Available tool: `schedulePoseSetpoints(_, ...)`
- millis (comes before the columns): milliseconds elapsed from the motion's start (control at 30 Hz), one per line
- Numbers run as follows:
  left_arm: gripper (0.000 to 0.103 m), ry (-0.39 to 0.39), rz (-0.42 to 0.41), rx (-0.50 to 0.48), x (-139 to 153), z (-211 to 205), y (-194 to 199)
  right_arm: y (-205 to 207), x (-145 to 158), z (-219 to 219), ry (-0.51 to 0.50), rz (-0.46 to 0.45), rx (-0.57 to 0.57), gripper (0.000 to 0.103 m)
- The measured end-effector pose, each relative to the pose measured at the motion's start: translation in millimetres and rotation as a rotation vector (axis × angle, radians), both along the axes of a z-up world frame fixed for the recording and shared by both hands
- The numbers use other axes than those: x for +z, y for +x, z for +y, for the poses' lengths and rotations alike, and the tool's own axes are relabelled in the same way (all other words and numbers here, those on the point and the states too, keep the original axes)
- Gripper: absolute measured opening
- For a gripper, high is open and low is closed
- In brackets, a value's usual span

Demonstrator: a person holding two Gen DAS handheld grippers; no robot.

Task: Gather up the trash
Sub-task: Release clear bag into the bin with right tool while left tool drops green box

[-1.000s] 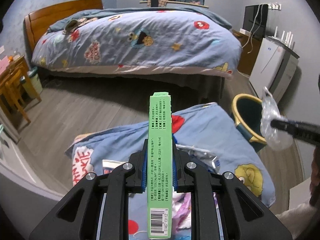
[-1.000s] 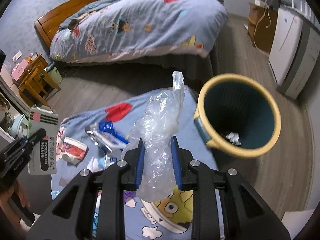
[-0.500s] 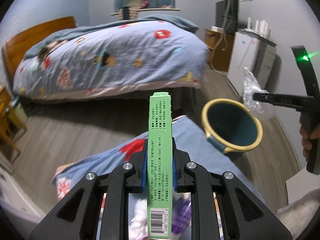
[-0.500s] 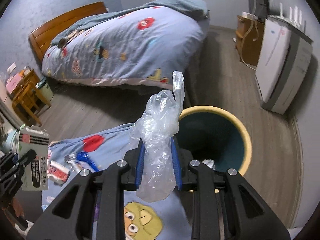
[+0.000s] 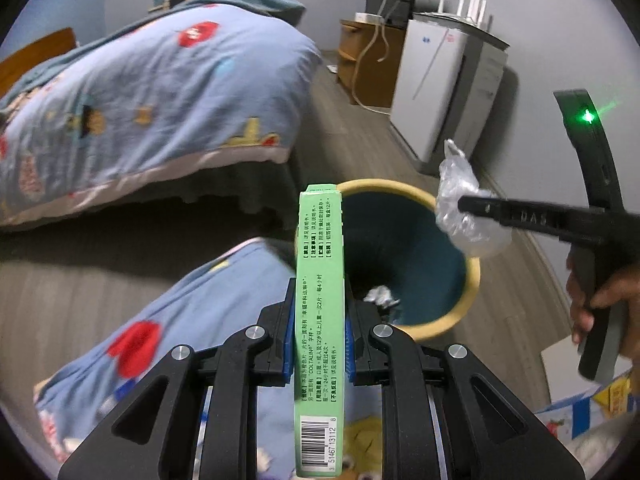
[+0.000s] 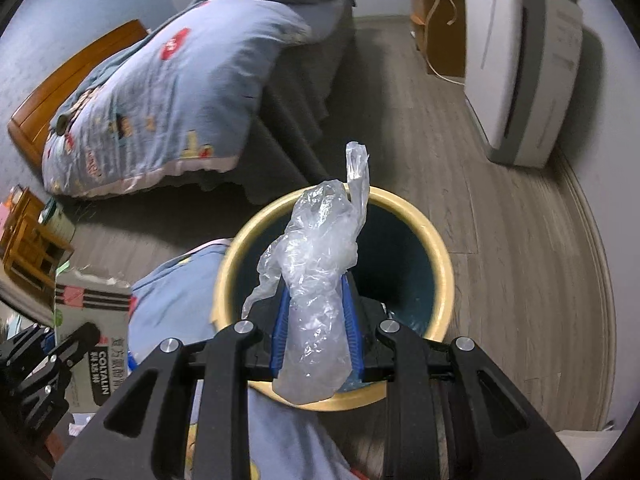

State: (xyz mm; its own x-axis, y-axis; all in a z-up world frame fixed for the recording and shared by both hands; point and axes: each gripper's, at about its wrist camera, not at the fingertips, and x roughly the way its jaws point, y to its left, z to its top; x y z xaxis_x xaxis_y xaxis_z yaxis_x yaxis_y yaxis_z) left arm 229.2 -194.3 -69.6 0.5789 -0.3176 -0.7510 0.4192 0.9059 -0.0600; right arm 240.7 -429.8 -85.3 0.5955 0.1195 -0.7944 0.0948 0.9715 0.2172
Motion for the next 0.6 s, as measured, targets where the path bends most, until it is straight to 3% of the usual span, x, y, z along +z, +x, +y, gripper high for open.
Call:
schedulePoseSetpoints(233,0.019,0.040,-0.003,-0.056,-18.2,-40.5,26.5,11.0,-20.2,-14.9,-0.012,0.032,-0.013,0.024)
schedulePoseSetpoints(600,0.020,0.030,0.021,-0.084,-42.2,-70.6,54.1,20.8,-44.2,-20.9,-0.019,0.090,-0.021,0.024)
